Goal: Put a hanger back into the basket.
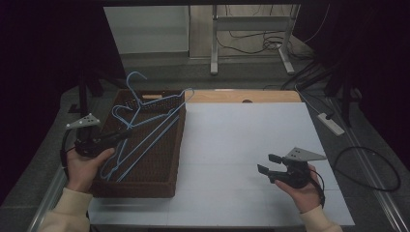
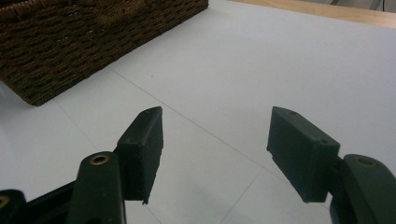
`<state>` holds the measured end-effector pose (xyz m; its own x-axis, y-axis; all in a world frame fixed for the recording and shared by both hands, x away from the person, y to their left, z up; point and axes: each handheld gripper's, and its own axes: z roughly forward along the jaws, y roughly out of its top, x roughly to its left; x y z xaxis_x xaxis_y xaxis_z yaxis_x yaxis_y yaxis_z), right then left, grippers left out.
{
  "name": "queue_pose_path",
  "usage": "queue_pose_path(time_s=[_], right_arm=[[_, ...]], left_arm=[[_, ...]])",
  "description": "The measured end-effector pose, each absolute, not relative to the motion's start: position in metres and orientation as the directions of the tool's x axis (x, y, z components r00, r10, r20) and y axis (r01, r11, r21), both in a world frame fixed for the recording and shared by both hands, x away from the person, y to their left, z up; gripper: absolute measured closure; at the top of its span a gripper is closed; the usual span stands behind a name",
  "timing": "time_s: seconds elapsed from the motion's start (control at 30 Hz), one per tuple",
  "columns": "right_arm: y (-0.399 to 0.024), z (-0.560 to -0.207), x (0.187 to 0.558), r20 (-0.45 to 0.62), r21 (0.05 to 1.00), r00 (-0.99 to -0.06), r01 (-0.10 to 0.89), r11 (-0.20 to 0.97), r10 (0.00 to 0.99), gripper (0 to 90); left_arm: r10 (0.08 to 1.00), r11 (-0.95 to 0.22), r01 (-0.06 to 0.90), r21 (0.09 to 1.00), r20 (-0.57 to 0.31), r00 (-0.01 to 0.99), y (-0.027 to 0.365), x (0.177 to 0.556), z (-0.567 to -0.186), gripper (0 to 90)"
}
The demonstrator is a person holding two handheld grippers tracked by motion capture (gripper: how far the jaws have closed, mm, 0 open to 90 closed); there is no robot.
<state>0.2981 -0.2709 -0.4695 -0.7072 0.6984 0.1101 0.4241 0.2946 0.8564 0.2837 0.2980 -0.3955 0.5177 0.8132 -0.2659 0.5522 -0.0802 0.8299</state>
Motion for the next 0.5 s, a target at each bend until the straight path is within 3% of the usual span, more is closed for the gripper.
queue_pose_path(time_s=[0.27,0.5], right_arm=[[-0.27,-0.47,0.298,0.104,0.854,-0.709,0.424,0.303,0.697,36.6],[-0.268,-0.472,0.298,0.097,0.85,-0.711,0.423,0.314,0.696,36.6]], left_arm=[[0.837,-0.051,0.569,0.821,-0.275,0.473,0.318,0.285,-0.403,87.2],[0.847,-0.093,0.606,0.79,-0.258,0.466,0.318,0.292,-0.414,87.2]])
